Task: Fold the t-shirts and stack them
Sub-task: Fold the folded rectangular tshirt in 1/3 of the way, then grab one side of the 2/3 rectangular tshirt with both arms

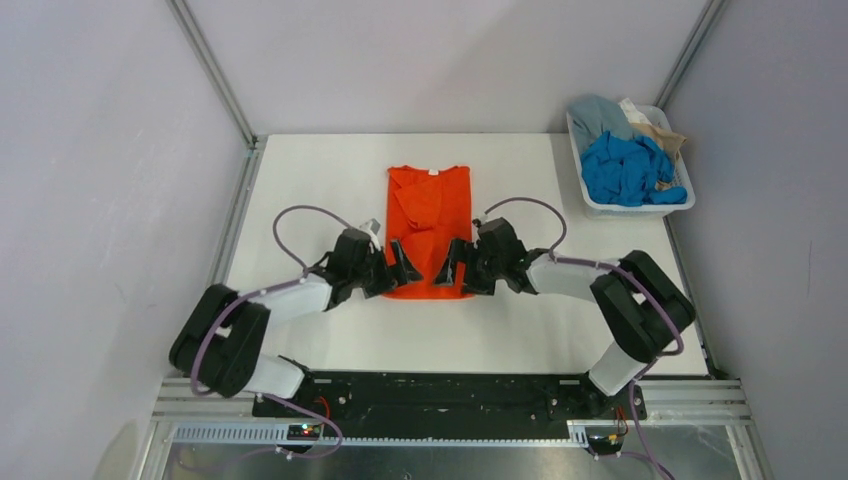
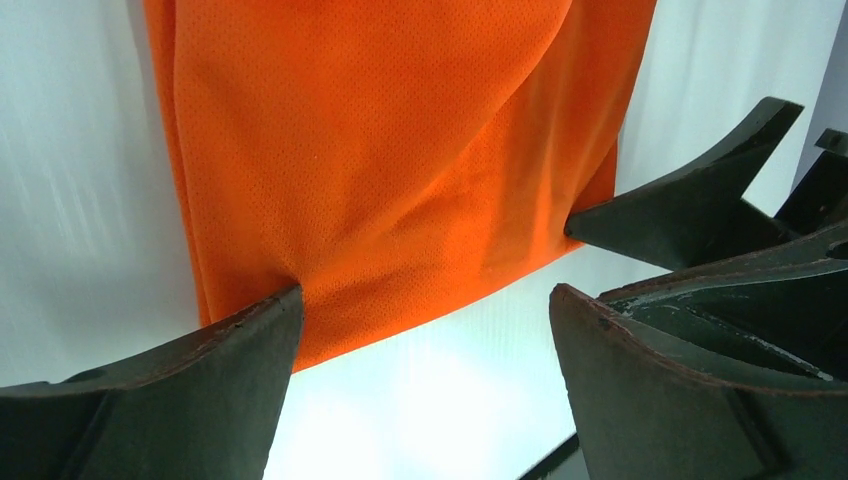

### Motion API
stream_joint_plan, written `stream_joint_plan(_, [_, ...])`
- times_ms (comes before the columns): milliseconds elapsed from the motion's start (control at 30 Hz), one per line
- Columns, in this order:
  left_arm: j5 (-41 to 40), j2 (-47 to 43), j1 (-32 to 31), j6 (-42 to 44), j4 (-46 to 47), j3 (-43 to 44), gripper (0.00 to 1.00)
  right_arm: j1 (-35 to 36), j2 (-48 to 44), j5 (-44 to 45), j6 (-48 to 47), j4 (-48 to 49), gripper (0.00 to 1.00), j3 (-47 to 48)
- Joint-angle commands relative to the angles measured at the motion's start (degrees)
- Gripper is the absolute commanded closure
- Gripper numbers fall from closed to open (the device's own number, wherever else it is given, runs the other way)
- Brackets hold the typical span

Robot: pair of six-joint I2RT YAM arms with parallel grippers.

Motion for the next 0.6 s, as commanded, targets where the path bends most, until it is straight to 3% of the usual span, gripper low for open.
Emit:
stream_joint_plan(0, [-5.13,-9.34,-2.87,-1.06,-10.44,-6.73,0.00,4.44,-5.72,9.69,-1.04,-13.65,0.07,-3.98])
stream_joint_plan(267, [-13.05,-30.59,-4.80,-3.58,-19.05,-10.69,0.00,8.22,-20.27,15.79,-0.62,-17.77,0.06,-7.52])
stream_joint_plan(467, [-16.94,-28.64,-4.75,-4.96,-21.77,-11.38,0.00,7.71,-17.44,14.81,0.50,-14.41,0.12,-8.51])
stream_joint_plan(567, [-17.71,-23.14,-4.47,-5.46,-21.63,-10.62,0.08,7.53,-13.73,13.97,1.99,-10.86,0.20,-8.24])
